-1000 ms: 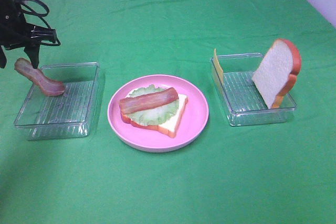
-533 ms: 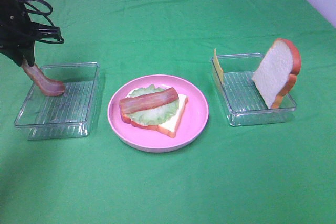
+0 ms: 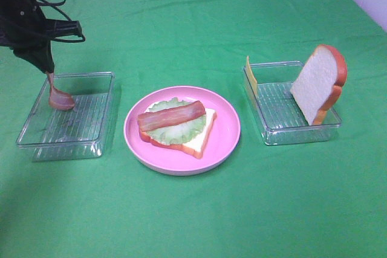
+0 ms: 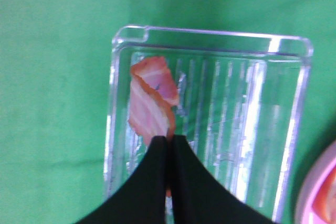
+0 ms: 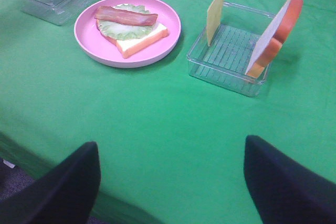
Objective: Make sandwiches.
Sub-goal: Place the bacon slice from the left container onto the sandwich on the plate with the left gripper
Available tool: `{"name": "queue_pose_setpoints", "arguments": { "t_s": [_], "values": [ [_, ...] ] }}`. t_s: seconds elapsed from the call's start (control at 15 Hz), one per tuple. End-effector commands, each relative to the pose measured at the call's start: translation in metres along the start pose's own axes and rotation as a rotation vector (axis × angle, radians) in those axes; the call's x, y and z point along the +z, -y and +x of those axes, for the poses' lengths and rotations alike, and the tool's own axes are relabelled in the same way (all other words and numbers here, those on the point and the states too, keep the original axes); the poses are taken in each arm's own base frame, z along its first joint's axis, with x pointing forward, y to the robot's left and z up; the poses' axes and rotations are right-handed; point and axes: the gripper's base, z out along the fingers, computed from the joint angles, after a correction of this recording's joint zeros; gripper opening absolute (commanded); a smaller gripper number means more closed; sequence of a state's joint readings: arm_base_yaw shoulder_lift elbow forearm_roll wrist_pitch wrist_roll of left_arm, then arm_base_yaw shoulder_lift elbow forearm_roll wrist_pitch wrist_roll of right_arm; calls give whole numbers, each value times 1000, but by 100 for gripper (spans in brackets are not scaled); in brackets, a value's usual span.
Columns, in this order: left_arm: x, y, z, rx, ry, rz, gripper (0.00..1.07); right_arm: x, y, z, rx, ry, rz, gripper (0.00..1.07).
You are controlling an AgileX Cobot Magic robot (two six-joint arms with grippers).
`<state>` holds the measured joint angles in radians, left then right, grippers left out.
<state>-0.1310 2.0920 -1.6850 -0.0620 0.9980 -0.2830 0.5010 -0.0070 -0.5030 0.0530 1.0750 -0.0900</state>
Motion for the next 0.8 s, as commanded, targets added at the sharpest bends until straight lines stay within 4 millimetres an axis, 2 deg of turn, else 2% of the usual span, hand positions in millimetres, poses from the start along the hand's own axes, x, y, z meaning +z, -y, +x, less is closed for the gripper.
{"name": "queue_pose_setpoints", "arguments": {
  "t_s": [0.07, 0.27, 0.33, 0.47, 0.6, 0.67, 0.8],
  "values": [
    [-15, 14, -8, 4, 12, 124, 0, -1, 0, 0, -10, 23, 5, 73],
    [-38, 42, -14, 2, 29, 379, 0, -1, 0, 0, -10, 23, 5, 73],
    [-44, 57, -13, 12, 32, 523, 0, -1, 0, 0, -10, 23, 5, 73],
    [-51, 83, -7, 49, 34, 666, 0, -1, 0, 0, -9, 23, 5, 73],
    [-55, 112, 5, 106, 30, 755, 0, -1, 0, 0, -9, 23, 5, 73],
    [-56, 120, 9, 128, 33, 769, 0, -1, 0, 0, -9, 23, 5, 73],
    [-56, 148, 27, 196, 16, 792, 0, -1, 0, 0, -9, 23, 5, 73]
  ]
}}
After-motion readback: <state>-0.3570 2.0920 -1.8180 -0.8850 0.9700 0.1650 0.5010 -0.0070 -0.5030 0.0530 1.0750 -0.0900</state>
